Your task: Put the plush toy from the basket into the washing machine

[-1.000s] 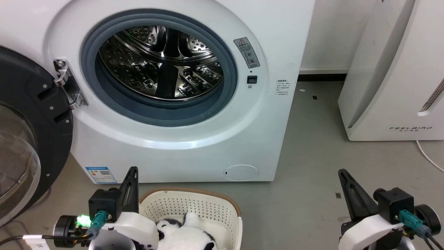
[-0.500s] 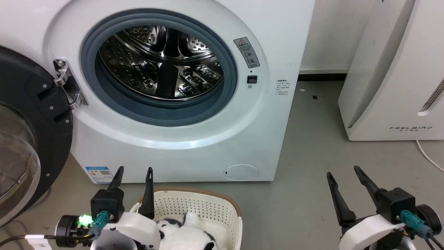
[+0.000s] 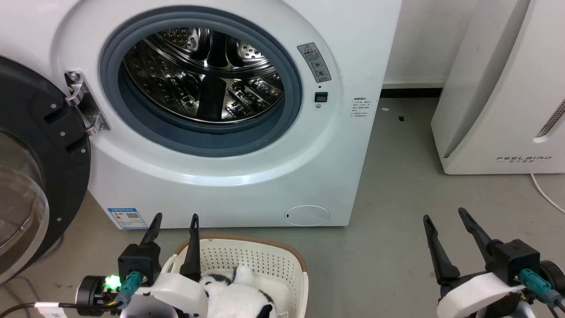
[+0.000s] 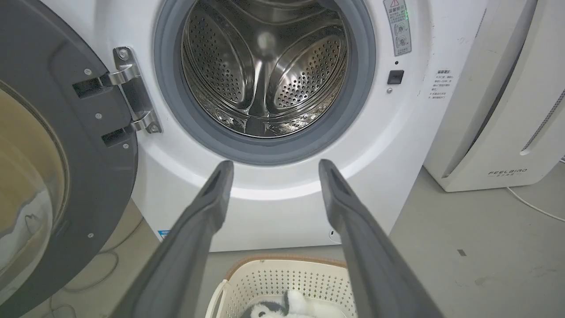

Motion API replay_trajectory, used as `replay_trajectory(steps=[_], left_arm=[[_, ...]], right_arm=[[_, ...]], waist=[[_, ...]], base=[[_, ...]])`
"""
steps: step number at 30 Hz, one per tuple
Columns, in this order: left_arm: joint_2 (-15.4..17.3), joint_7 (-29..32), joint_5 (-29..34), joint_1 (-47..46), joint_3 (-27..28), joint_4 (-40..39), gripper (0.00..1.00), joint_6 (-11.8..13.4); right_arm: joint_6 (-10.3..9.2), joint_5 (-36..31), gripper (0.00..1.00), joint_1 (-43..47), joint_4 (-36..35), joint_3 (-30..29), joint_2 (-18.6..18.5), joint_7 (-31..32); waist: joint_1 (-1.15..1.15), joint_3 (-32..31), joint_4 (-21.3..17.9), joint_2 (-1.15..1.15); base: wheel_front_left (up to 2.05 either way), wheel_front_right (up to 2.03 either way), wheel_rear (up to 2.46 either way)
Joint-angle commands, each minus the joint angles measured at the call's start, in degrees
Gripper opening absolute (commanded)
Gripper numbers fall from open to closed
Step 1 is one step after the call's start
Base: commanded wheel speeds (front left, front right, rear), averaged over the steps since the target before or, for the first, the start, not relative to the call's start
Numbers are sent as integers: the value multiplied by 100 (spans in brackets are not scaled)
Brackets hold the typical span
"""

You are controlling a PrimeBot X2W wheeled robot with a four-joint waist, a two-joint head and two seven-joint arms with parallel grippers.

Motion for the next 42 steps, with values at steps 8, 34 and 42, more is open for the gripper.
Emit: replay_trajectory(steps=[8, 34, 42], left_arm=[[1, -131, -87, -73, -90, 202, 100, 41], [109, -323, -341, -1027, -320, 2006, 100, -65], [207, -249, -455, -1585, -478, 3052, 100, -171]], right_arm=[[-1, 77, 100, -5, -49, -15, 0, -132], [-2, 221, 100, -289, -259, -21, -1, -441], [-3, 334, 100, -416, -331, -13, -1, -572]], waist=[[0, 150, -25, 0], [0, 1192, -238, 0], [0, 1690, -385, 0]], base=[[0, 0, 0], [0, 0, 0], [0, 0, 0]])
